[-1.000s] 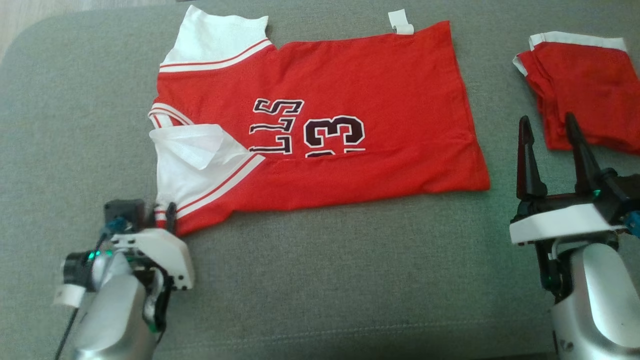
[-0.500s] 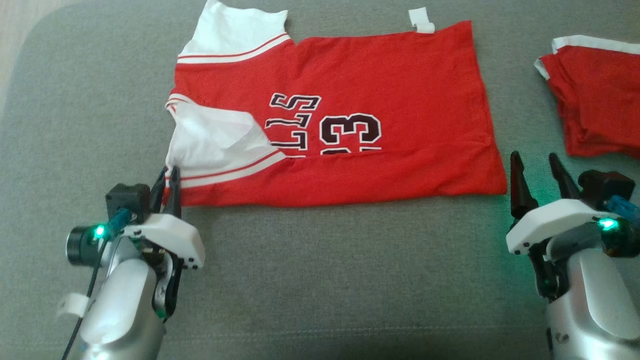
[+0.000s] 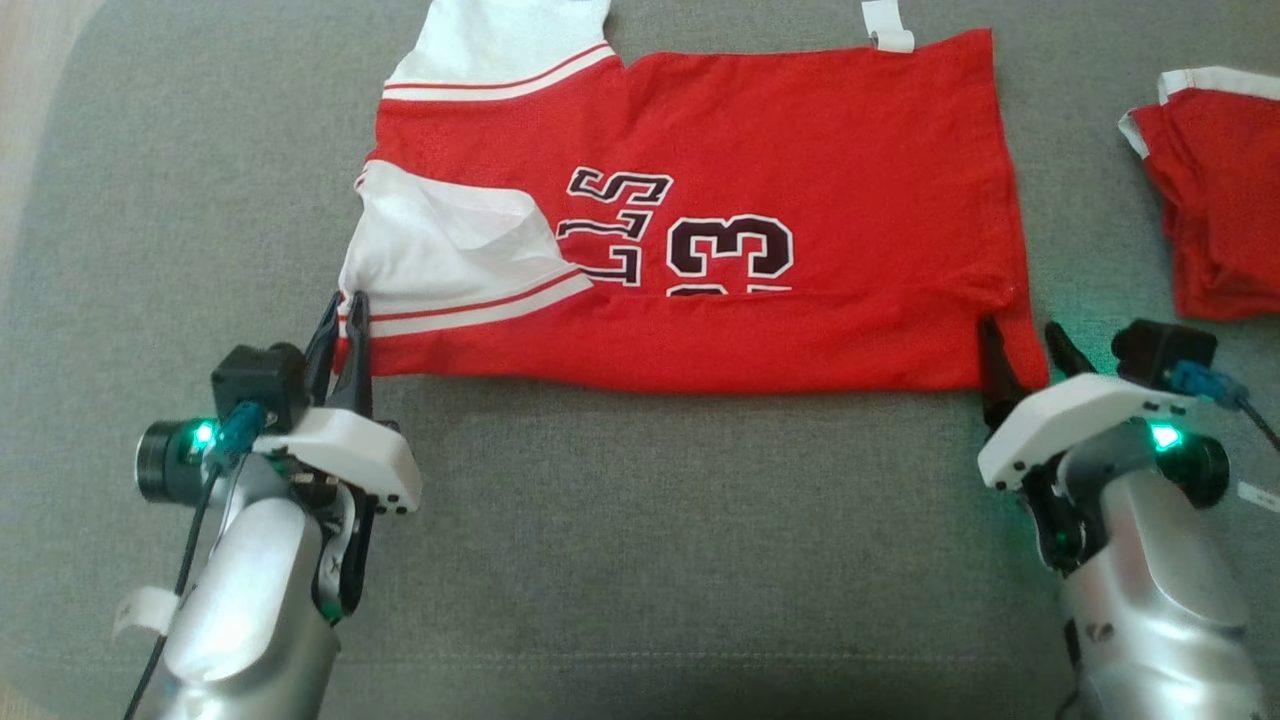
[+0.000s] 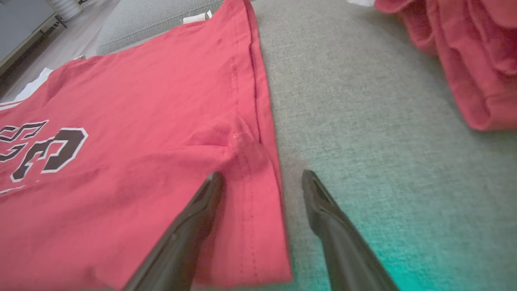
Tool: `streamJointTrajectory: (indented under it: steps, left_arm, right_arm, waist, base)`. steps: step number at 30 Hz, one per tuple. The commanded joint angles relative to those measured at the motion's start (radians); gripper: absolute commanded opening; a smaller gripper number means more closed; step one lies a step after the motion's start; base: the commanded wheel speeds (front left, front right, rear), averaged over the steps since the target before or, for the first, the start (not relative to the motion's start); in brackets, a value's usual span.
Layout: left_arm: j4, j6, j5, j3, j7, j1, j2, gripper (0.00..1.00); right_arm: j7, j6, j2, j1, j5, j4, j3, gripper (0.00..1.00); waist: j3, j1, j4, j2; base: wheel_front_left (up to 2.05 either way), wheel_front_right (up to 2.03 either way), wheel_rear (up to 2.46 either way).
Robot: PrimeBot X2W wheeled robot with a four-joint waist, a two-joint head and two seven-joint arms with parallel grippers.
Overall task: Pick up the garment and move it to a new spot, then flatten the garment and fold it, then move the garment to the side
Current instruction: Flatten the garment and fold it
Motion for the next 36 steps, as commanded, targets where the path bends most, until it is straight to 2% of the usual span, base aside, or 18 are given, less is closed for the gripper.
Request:
streamJointTrajectory:
  steps: [1, 2, 3, 4, 5, 13, 19, 26, 28, 36]
  left_arm:
    - [-0.035, 0.008, 0.001, 0.033, -0.013, -0.033, 0.027, 0.0]
    - [-0.036, 0.009, 0.001, 0.033, -0.014, -0.033, 0.027, 0.0]
    - [-0.036, 0.01, 0.001, 0.033, -0.015, -0.033, 0.028, 0.0]
    - [-0.036, 0.01, 0.001, 0.033, -0.015, -0.033, 0.028, 0.0]
    - [-0.037, 0.012, 0.0, 0.033, -0.015, -0.033, 0.028, 0.0]
    - [-0.027, 0.018, -0.006, 0.034, -0.018, -0.01, 0.042, 0.0]
    - [-0.02, 0.018, -0.017, 0.034, -0.013, 0.028, 0.057, 0.0]
    - [-0.065, 0.016, -0.04, 0.041, 0.01, 0.107, 0.084, 0.0]
    - [-0.098, 0.009, -0.048, 0.035, 0.029, 0.148, 0.097, 0.0]
    - [-0.183, 0.018, -0.065, 0.03, 0.096, 0.224, 0.125, 0.0]
  right_arm:
    - [0.003, 0.003, 0.006, -0.03, 0.008, 0.001, 0.037, 1.0]
    - [0.002, 0.003, 0.006, -0.036, 0.006, 0.012, 0.039, 0.78]
    - [0.0, 0.003, 0.007, -0.042, 0.003, 0.021, 0.04, 0.22]
    - [0.0, 0.003, 0.007, -0.042, 0.003, 0.021, 0.04, 0.22]
    - [-0.003, 0.003, 0.007, -0.047, -0.001, 0.03, 0.043, 0.0]
    - [-0.068, 0.003, 0.007, -0.05, -0.066, 0.041, 0.029, 0.0]
    - [-0.037, 0.003, 0.007, 0.0, -0.102, -0.01, 0.003, 0.0]
    - [0.092, 0.003, 0.004, 0.105, -0.083, -0.151, -0.008, 0.0]
    - [0.182, 0.003, -0.014, 0.168, -0.06, -0.229, 0.015, 0.0]
    - [0.317, 0.003, -0.026, 0.301, -0.017, -0.454, -0.015, 0.0]
  waist:
    - [0.002, 0.0, 0.0, 0.0]
    - [0.003, 0.0, 0.0, 0.0]
    - [0.004, 0.0, 0.0, 0.0]
    - [0.004, 0.0, 0.0, 0.0]
    - [0.005, 0.0, 0.0, 0.0]
    - [-0.028, 0.0, -0.018, 0.0]
    - [-0.083, 0.0, -0.028, 0.0]
    - [-0.138, 0.0, -0.033, 0.0]
    - [-0.148, 0.0, -0.038, 0.0]
    - [-0.155, 0.0, -0.05, 0.0]
  base:
    - [0.0, 0.0, 0.0]
    - [0.0, 0.0, 0.0]
    - [0.0, 0.0, 0.0]
    - [0.0, 0.0, 0.0]
    - [0.0, 0.0, 0.0]
    - [0.0, 0.0, 0.0]
    - [0.0, 0.0, 0.0]
    - [0.0, 0.0, 0.0]
    - [0.0, 0.0, 0.0]
    - [0.0, 0.0, 0.0]
